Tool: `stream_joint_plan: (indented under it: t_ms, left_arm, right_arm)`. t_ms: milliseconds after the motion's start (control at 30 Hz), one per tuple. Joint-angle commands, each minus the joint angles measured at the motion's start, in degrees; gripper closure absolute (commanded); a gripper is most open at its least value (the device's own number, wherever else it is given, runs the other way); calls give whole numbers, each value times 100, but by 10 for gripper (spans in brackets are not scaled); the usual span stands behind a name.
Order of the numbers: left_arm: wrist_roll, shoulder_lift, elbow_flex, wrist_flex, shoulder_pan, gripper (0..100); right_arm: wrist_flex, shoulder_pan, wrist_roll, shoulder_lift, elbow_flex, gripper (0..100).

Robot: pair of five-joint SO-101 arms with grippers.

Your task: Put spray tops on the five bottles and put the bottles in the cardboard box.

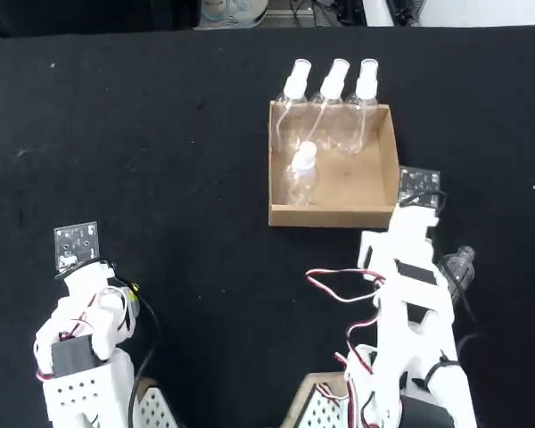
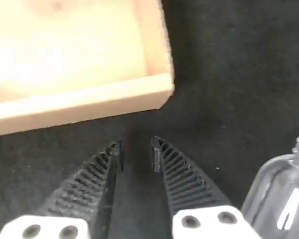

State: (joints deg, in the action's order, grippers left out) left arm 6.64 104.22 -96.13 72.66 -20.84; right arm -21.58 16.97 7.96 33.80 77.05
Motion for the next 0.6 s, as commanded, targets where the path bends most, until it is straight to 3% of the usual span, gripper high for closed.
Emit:
stream_joint_plan:
  t_ms: [0, 133, 567]
  left_arm:
    - [62, 35, -127, 26, -48, 808]
    - [62, 35, -127, 26, -48, 808]
    - [62, 35, -127, 26, -48, 808]
  right_arm:
    - [158, -79, 62, 224, -13, 924]
    - [158, -97, 440, 215, 4, 924]
    - [800, -132, 484, 215, 303, 924]
